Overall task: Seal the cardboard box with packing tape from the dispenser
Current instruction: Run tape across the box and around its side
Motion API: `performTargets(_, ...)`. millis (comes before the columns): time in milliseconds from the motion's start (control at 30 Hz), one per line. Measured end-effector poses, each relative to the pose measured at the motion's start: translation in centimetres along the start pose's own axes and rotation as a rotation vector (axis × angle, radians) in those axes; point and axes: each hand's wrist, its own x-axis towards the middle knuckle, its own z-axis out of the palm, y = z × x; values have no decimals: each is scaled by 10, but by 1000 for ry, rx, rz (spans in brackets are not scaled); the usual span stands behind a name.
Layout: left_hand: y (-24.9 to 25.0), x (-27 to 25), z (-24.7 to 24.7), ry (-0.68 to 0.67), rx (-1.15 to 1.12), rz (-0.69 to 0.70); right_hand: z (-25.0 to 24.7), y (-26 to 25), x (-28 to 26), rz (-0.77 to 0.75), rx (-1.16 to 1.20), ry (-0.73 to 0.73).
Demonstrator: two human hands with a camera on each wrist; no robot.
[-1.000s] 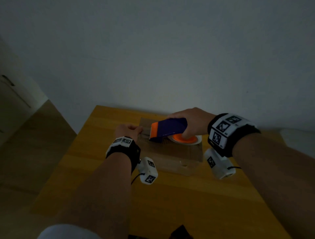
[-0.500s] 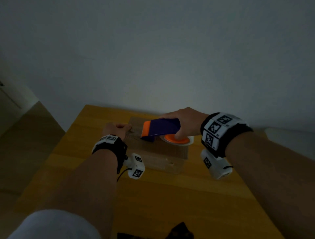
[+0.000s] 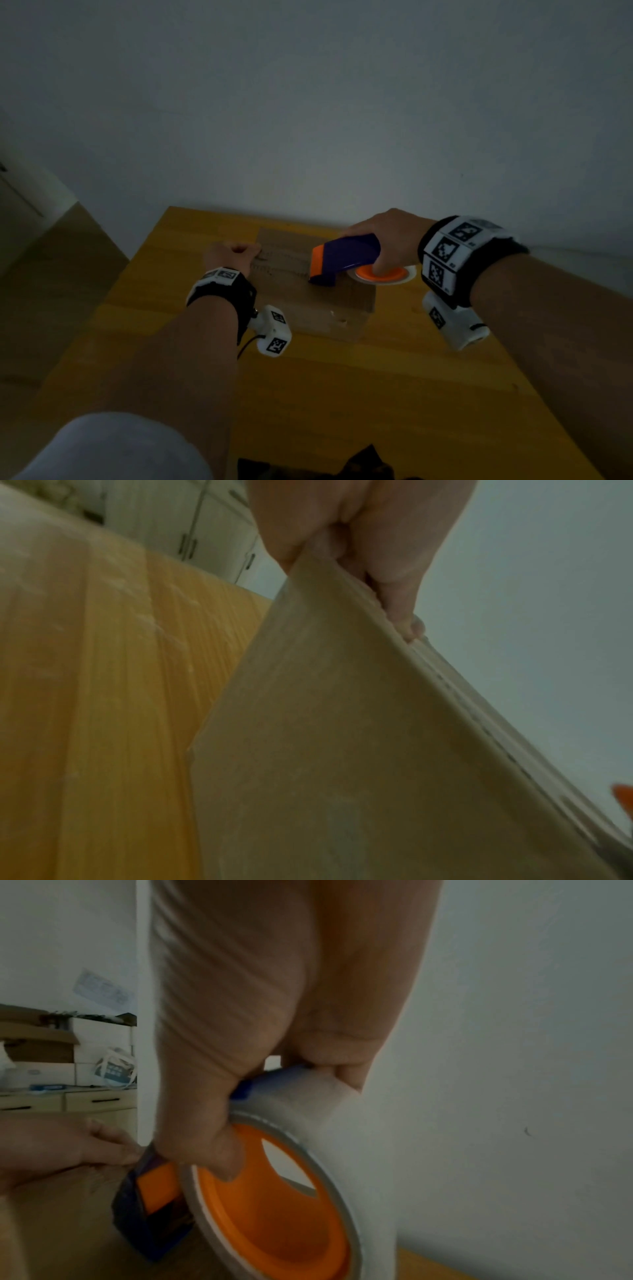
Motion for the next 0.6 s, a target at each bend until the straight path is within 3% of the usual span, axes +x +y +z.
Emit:
performTargets(433,3,-12,13,-202,74,89,-2,-1,11,30,-18,-45)
performTargets(600,-6,-6,6,-213,-14,60,0,6,8,69,137,-13)
